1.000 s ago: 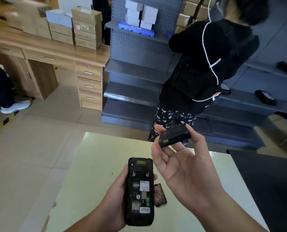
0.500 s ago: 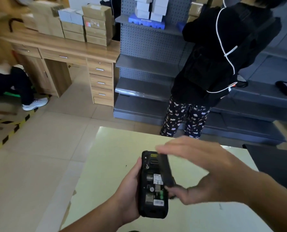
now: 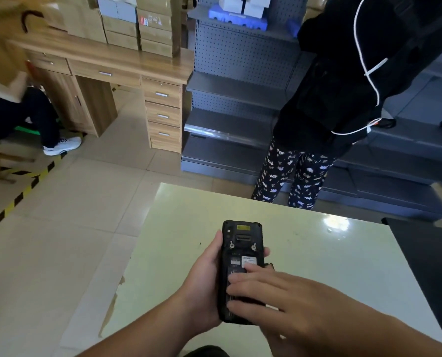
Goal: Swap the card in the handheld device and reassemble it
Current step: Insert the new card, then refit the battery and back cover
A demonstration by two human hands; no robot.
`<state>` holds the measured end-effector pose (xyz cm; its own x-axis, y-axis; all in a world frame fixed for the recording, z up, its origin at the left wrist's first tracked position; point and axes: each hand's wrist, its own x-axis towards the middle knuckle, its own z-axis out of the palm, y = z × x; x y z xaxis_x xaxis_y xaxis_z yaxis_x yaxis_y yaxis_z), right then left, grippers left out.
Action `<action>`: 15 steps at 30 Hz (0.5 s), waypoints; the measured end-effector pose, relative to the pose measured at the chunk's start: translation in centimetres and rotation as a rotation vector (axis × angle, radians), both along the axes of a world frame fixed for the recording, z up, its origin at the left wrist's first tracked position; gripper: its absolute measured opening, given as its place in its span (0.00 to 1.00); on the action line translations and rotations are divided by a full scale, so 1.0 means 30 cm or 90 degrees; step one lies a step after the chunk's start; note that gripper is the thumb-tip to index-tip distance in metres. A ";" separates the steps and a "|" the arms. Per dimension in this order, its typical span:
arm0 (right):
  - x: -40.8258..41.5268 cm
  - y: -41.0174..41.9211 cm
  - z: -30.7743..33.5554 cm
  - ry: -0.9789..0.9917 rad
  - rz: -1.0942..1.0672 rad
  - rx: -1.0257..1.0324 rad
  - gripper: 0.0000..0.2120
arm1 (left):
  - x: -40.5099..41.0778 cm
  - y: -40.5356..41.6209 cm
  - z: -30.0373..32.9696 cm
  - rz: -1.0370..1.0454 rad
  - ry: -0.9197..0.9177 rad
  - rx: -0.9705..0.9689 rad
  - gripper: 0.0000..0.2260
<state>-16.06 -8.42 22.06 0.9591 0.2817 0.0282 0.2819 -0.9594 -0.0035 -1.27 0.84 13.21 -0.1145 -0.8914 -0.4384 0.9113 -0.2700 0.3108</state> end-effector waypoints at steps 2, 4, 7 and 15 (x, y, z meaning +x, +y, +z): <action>-0.022 -0.002 -0.025 0.003 -0.008 0.075 0.16 | 0.002 0.003 -0.001 0.005 0.008 0.002 0.42; -0.019 -0.003 -0.052 -0.027 -0.025 0.050 0.16 | -0.001 0.004 0.000 0.010 0.017 0.005 0.42; 0.000 -0.001 -0.102 -0.057 -0.062 0.169 0.15 | -0.004 0.007 -0.009 0.016 0.024 0.017 0.41; 0.019 -0.038 -0.204 -0.133 -0.141 0.275 0.11 | 0.032 0.006 -0.018 -0.001 -0.101 0.075 0.39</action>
<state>-15.48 -9.55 15.96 0.9557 -0.0075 0.2942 0.1090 -0.9196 -0.3775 -0.31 1.01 12.65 -0.0380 -0.8330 -0.5520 0.8531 -0.3147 0.4162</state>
